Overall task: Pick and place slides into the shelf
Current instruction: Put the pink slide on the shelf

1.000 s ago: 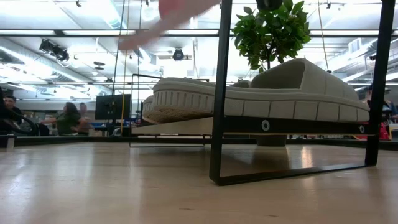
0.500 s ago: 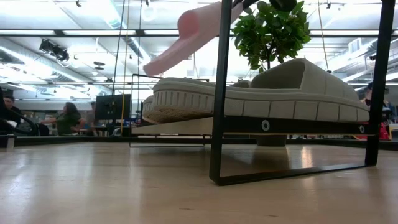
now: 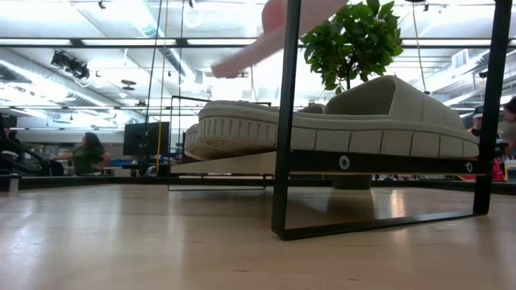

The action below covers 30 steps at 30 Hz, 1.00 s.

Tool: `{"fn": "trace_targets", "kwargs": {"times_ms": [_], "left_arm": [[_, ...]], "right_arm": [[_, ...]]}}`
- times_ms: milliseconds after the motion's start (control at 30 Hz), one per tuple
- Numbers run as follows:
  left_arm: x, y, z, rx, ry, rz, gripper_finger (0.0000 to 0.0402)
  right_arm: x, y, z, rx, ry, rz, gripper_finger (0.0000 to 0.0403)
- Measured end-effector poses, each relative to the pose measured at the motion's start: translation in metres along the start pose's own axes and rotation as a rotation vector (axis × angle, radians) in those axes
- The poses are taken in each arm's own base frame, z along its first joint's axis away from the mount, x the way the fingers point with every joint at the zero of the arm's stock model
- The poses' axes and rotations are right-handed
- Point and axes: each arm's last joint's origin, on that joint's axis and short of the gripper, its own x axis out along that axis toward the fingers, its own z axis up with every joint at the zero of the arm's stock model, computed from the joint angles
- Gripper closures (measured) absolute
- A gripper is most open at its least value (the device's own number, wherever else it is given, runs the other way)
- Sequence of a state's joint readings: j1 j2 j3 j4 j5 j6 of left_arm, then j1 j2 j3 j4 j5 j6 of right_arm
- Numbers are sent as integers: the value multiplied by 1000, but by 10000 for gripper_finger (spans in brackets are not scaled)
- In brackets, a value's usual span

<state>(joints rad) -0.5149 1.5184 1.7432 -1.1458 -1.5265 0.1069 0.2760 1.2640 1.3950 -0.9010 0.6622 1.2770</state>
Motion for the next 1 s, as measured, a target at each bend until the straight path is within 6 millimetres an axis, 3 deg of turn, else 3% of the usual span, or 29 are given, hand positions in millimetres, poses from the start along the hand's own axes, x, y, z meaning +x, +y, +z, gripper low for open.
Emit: {"fn": "trace_targets", "kwargs": {"times_ms": [133, 233, 333, 433, 700, 1000], "left_arm": [[2, 9, -4, -47, 6, 5, 275], [4, 13, -5, -69, 13, 9, 281], [5, 15, -6, -90, 16, 11, 286], [5, 15, -6, -88, 16, 11, 289], [6, 15, -6, -89, 18, 13, 284], [8, 15, -5, -111, 24, 18, 291]], "right_arm": [[-3, -15, -19, 133, -14, 218, 373], [5, -34, -34, 289, -27, 326, 373], [20, -57, -50, 427, -47, 334, 373], [33, -76, -60, 452, -50, 289, 373], [50, -96, -46, 419, -34, 257, 373], [83, -107, -25, 351, 48, 317, 373]]}}
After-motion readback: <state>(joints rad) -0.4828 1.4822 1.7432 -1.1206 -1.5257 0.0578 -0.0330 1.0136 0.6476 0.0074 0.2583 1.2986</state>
